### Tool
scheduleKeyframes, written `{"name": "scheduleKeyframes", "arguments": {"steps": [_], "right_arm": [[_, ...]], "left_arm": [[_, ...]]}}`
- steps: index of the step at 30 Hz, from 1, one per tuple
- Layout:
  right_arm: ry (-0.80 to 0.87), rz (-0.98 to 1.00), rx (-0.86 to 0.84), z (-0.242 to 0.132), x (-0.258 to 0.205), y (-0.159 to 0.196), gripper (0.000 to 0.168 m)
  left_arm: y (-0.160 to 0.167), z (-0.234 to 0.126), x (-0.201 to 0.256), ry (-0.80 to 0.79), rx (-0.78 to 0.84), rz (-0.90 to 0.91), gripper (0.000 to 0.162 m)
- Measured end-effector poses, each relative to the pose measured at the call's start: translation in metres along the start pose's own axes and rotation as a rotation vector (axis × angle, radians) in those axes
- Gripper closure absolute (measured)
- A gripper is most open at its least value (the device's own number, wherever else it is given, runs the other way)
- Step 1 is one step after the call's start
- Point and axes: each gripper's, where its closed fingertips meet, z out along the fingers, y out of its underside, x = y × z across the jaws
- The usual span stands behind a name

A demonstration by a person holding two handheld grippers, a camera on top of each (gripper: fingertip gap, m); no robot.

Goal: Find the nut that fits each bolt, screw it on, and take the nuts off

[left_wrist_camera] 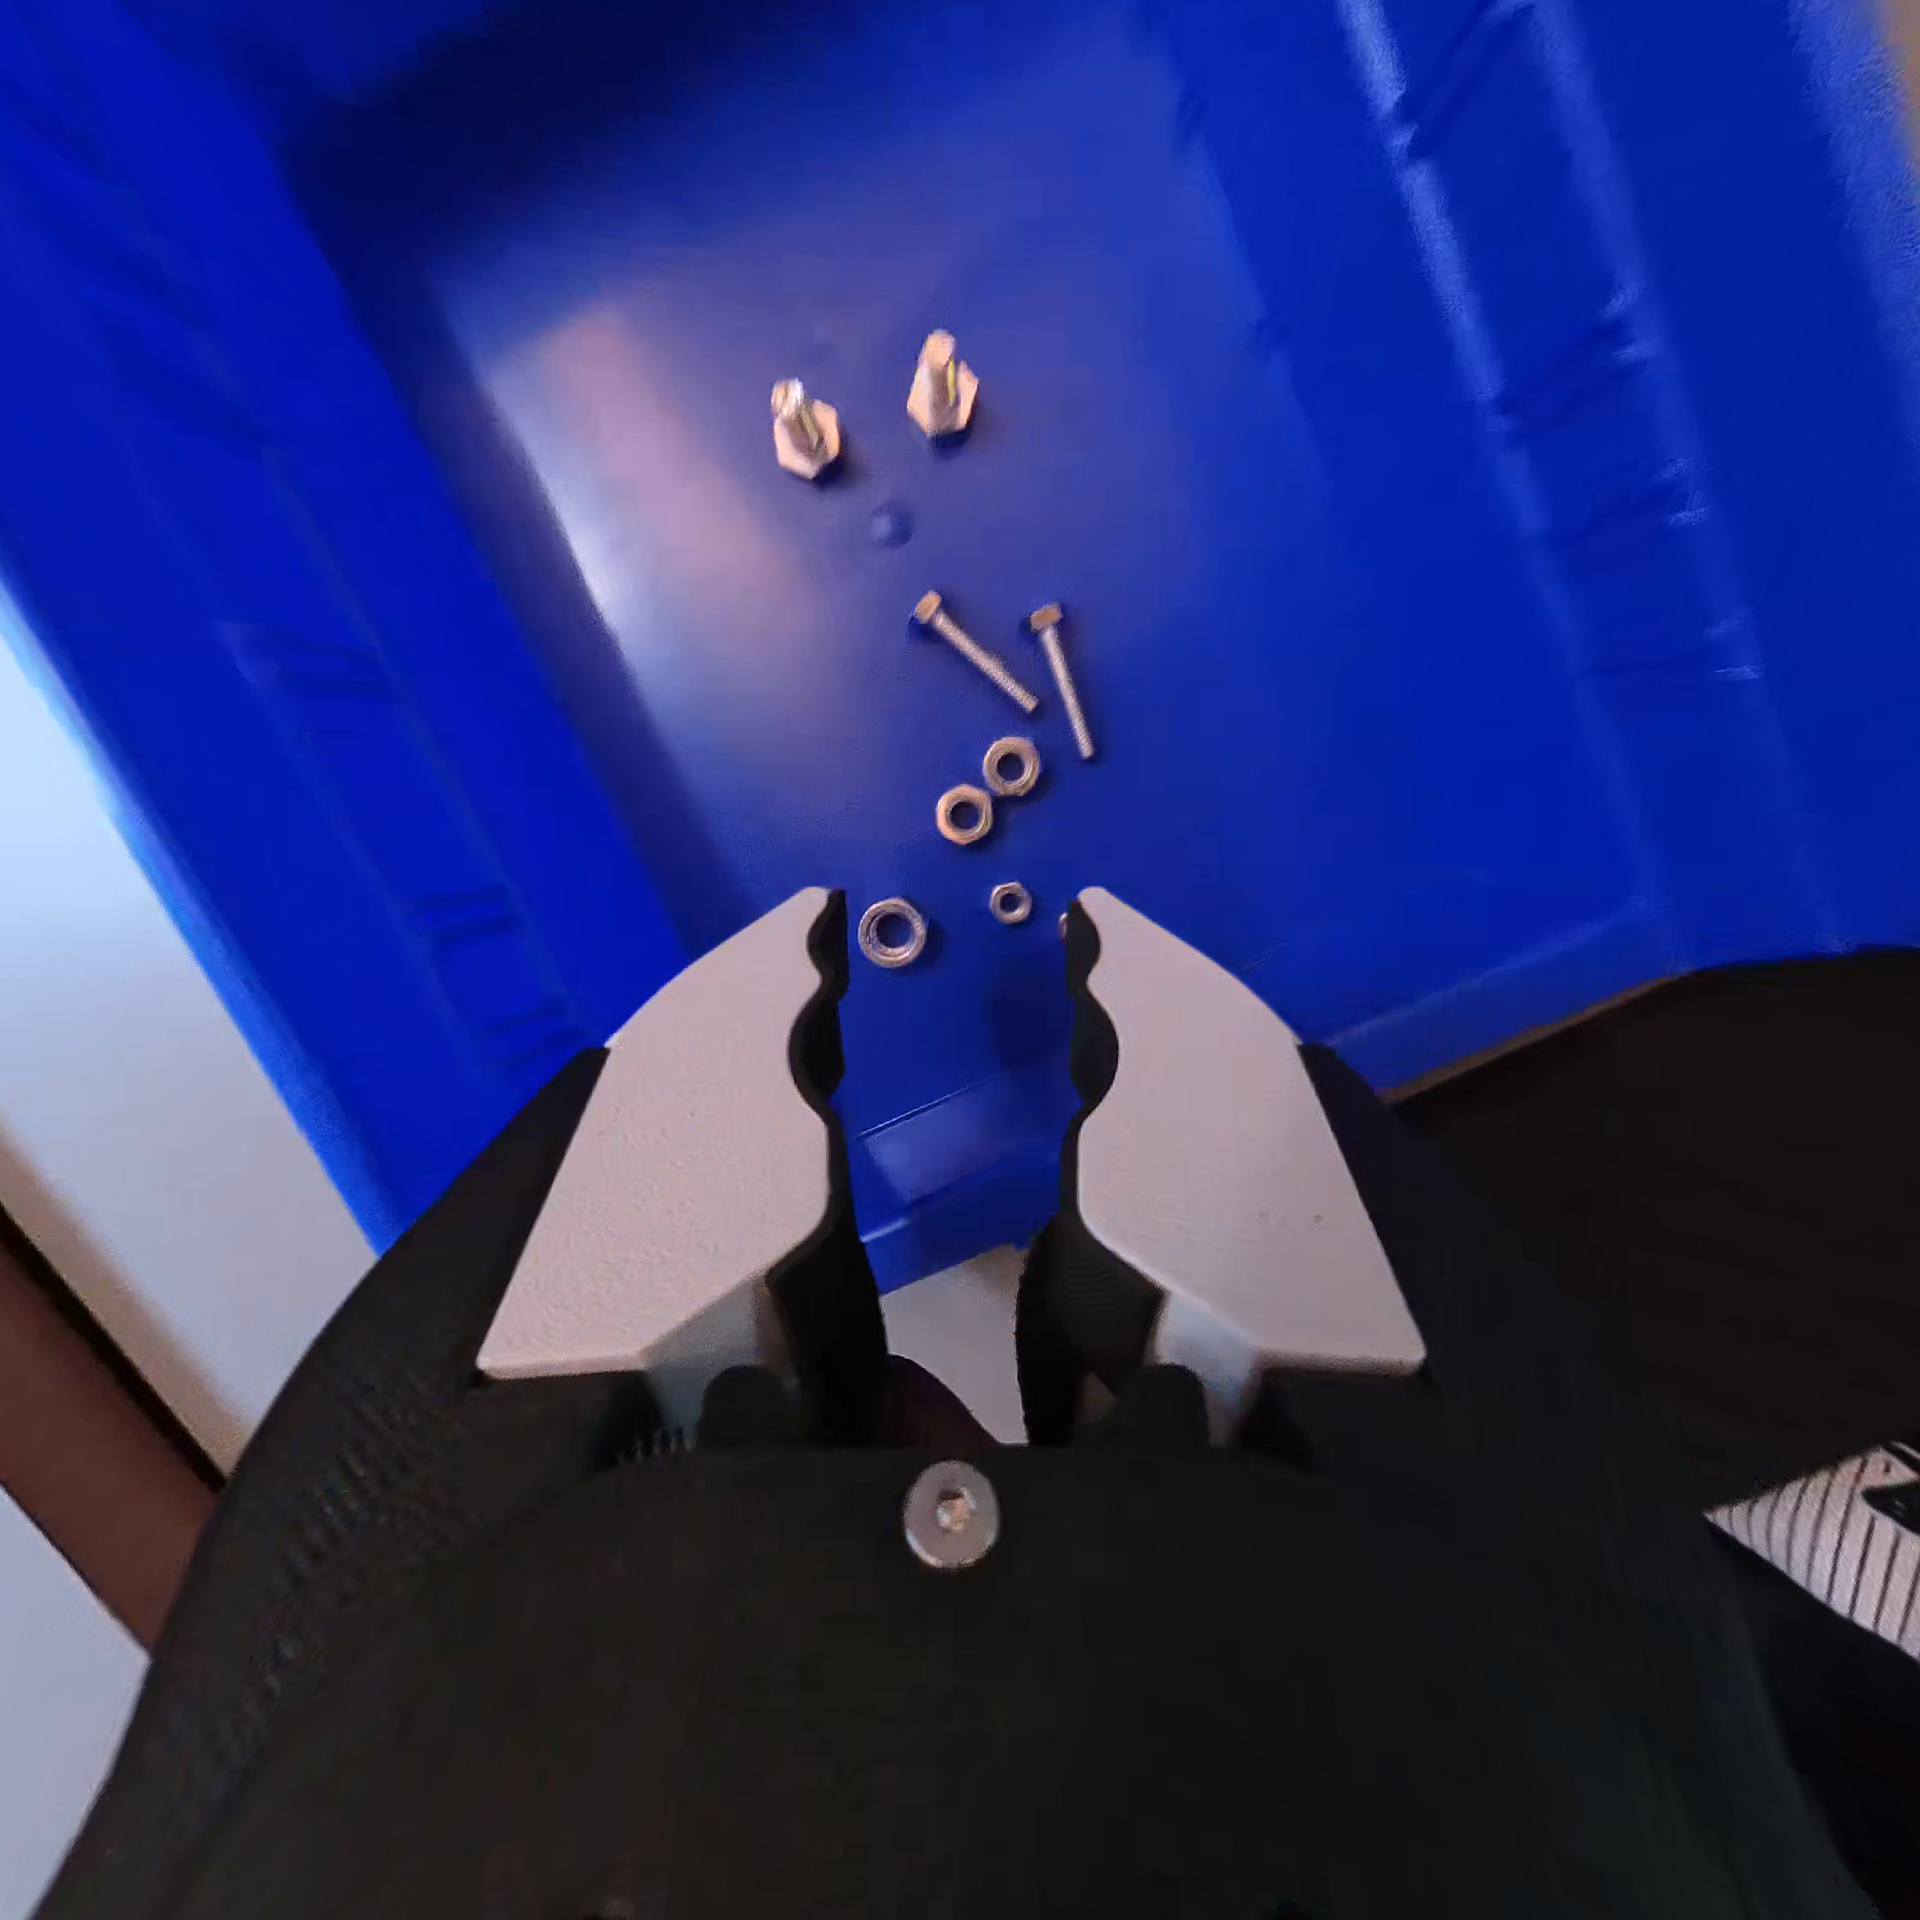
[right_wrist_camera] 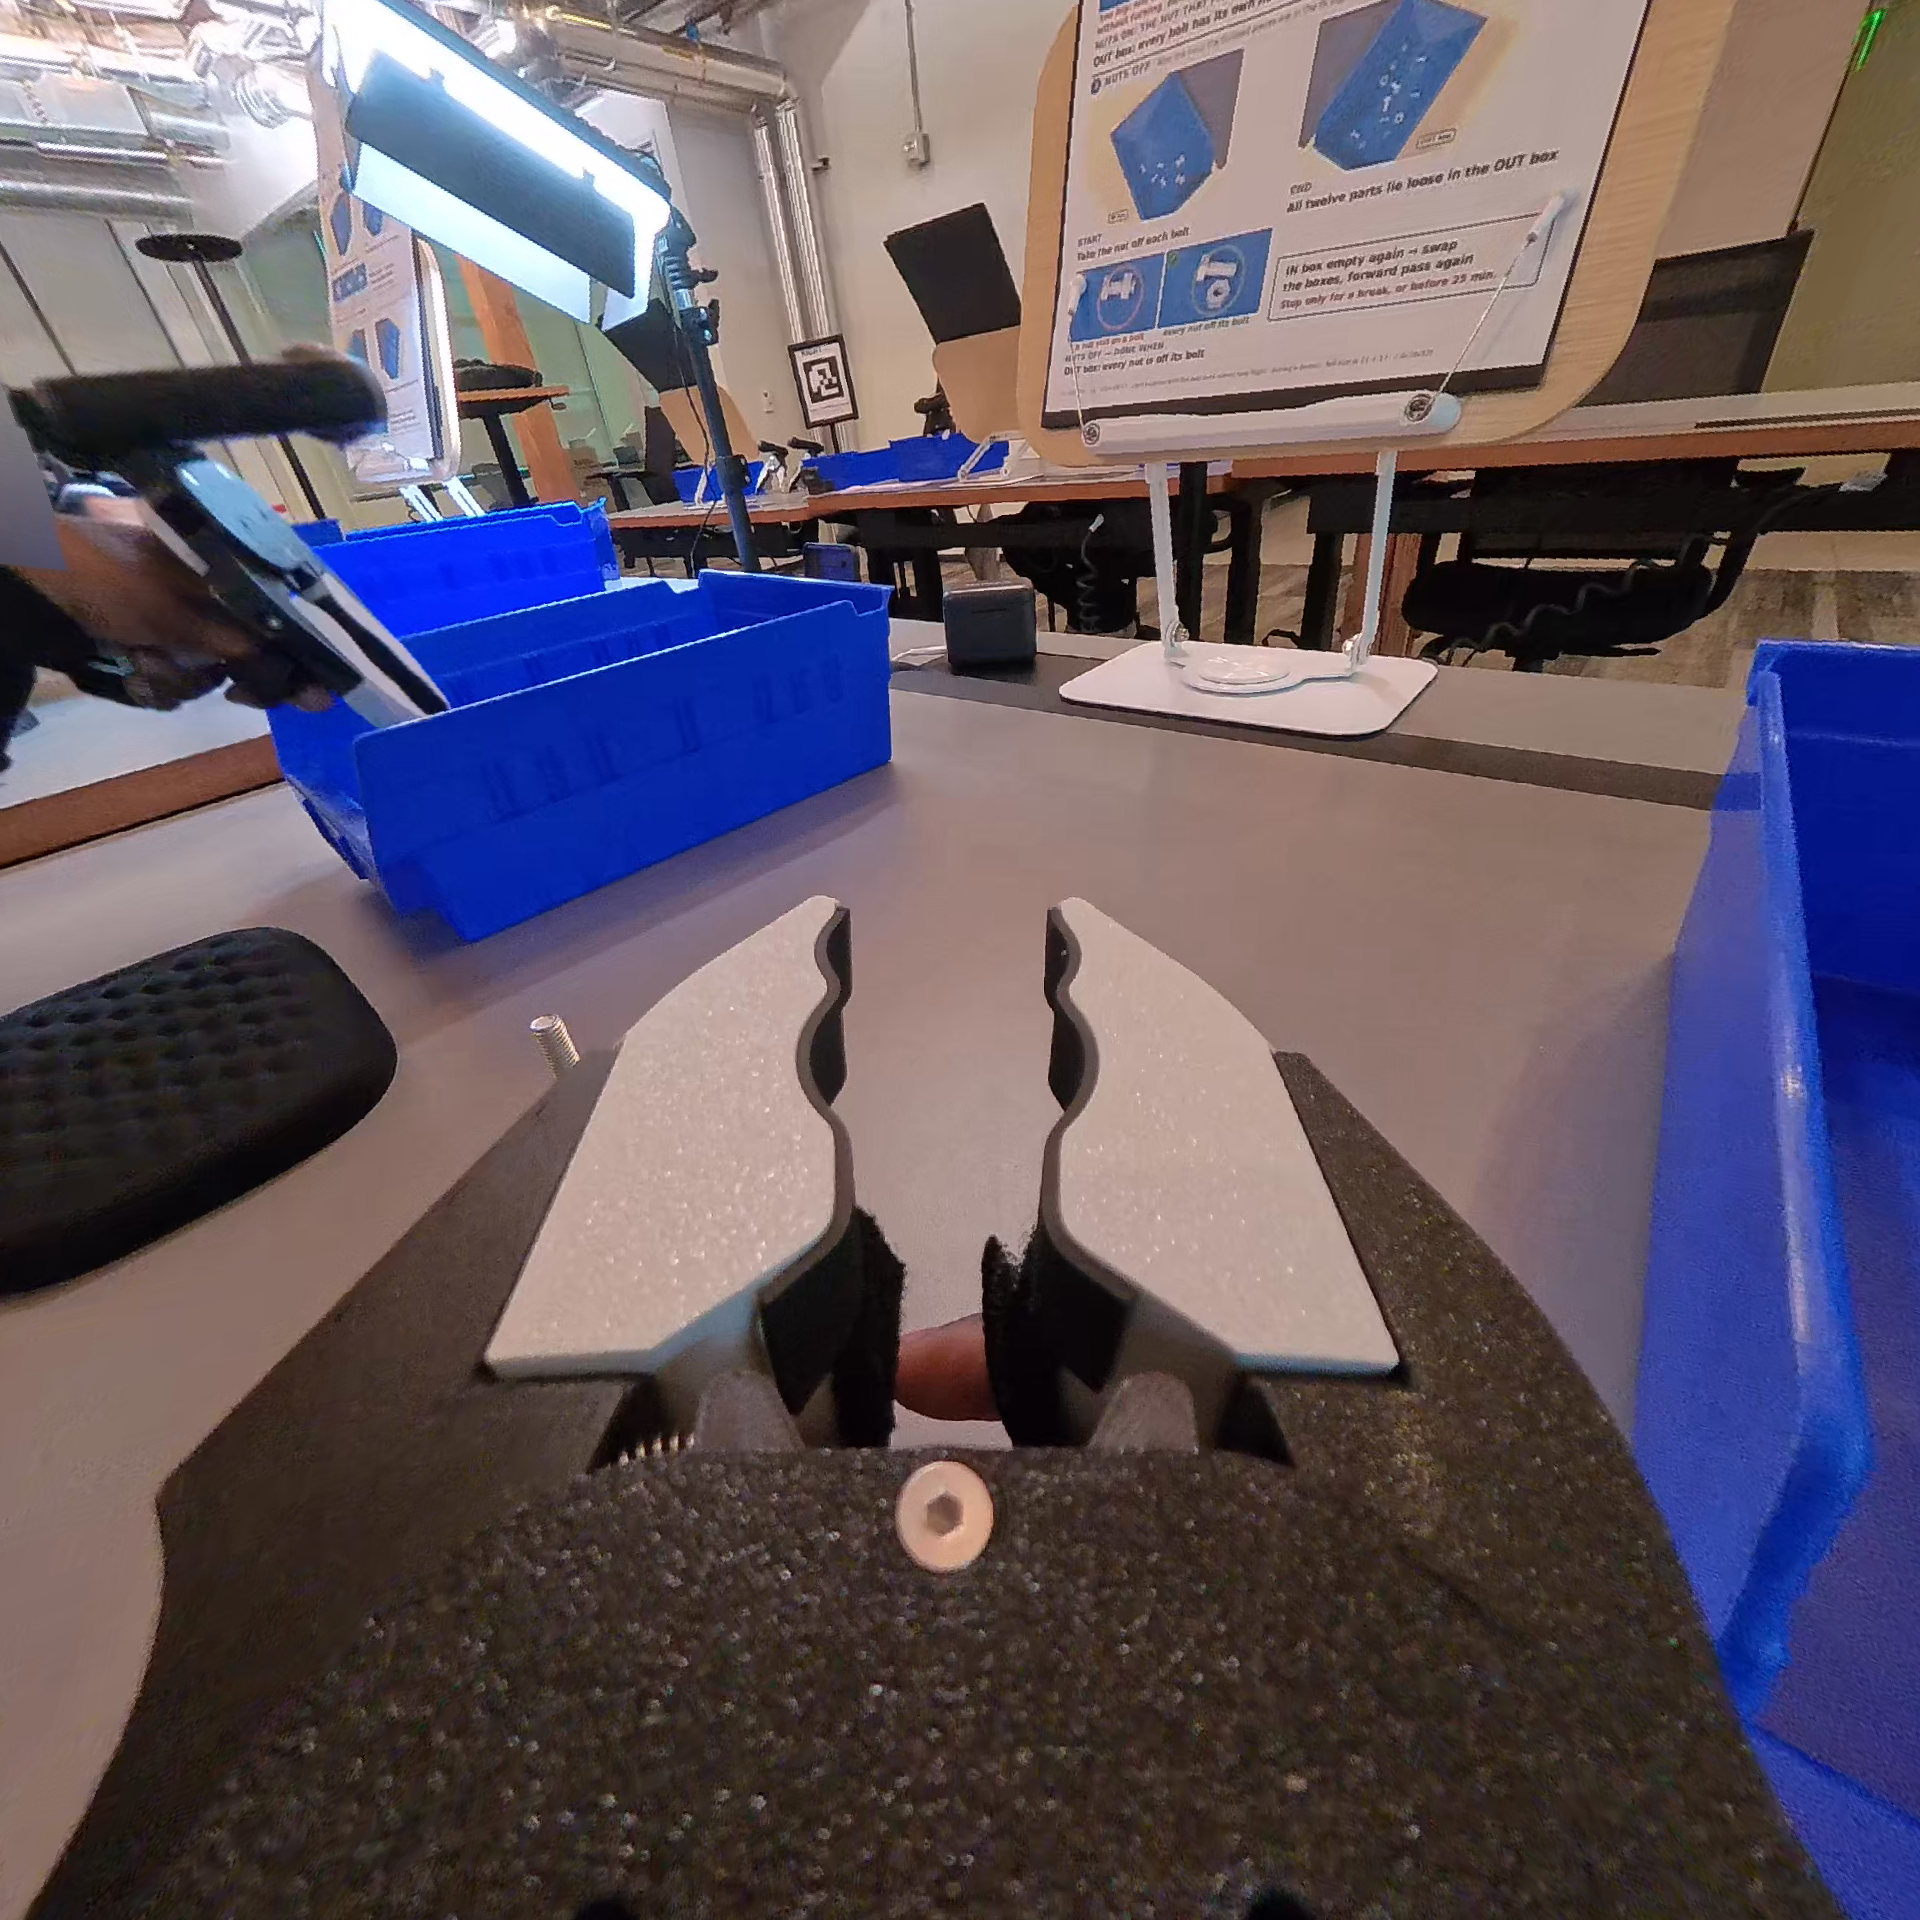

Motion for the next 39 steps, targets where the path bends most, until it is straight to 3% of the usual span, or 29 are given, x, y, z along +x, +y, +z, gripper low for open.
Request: {"name": "scheduleKeyframes", "arguments": {"steps": [10, 29, 35, 39], "right_arm": [[0.0, -0.012, -0.009, 0.001, -0.001, 0.001, 0.132], [-0.001, 0.001, -0.006, 0.001, -0.001, 0.001, 0.132], [0.0, 0.003, -0.01, 0.001, 0.0, 0.001, 0.132], [0.001, 0.001, -0.015, 0.002, 0.0, 0.002, 0.132]], "left_arm": [[0.024, 0.035, -0.019, -0.036, -0.123, -0.155, 0.122], [0.031, 0.044, -0.016, 0.01, -0.156, -0.13, 0.143], [0.006, 0.005, -0.002, -0.046, -0.037, -0.038, 0.143], [-0.03, -0.04, 0.05, -0.008, 0.12, 0.147, 0.144]]}}
